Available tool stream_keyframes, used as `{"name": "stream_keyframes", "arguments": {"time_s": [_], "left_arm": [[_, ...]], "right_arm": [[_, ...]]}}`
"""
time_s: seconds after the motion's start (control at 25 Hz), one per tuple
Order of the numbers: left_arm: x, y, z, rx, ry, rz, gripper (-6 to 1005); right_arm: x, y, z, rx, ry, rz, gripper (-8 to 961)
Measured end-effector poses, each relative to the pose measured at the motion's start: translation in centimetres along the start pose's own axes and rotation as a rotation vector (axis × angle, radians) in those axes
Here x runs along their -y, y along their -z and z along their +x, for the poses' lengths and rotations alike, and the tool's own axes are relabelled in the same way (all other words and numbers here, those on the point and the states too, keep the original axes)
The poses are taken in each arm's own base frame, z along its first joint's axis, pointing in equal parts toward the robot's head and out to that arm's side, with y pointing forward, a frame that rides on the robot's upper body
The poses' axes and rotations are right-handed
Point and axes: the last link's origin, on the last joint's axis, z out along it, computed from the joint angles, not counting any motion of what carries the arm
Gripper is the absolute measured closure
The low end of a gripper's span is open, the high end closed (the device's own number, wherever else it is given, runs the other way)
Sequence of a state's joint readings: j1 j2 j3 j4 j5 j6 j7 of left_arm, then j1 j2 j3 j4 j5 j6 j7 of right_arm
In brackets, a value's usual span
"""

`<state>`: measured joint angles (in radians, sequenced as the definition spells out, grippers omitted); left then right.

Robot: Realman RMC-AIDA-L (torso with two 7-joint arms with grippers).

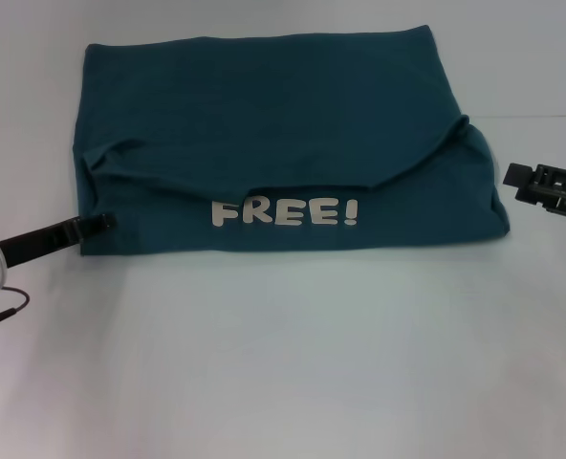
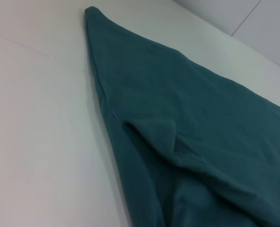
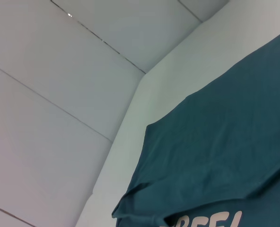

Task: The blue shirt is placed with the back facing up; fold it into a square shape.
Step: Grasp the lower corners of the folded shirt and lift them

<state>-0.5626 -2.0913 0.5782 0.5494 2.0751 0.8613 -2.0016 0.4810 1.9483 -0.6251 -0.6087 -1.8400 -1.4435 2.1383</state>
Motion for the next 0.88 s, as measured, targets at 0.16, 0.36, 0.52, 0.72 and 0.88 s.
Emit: {"name": "stream_keyframes", "arguments": {"time_s": [0.16,0.36,0.52,0.72,0.88], "left_arm": [[-0.36,-0.16,-0.25,0.013,-0.008,-0.013,431],[-0.41,-0.18,-0.2,0.008,0.005,-0.013,433],[-0.28,0.09,0.06,-0.005,0.03,-0.014,483],[-0.44,0.15,-0.09,0.006,0.027,-0.026,711],[-0.55,0.26,-0.05,0.01,0.026,-0.039,841]], "right_arm": [[0.02,0.14,0.04,0.004,-0.003,-0.002,326],[0.06,0.26,0.05,0.008,-0.006,-0.003,327],[0.1,0.39,0.01,0.011,-0.006,-0.002,327],[0.16,0.44,-0.01,0.011,-0.006,0.002,327],[0.19,0.45,0.03,0.009,-0.006,0.004,327]]}}
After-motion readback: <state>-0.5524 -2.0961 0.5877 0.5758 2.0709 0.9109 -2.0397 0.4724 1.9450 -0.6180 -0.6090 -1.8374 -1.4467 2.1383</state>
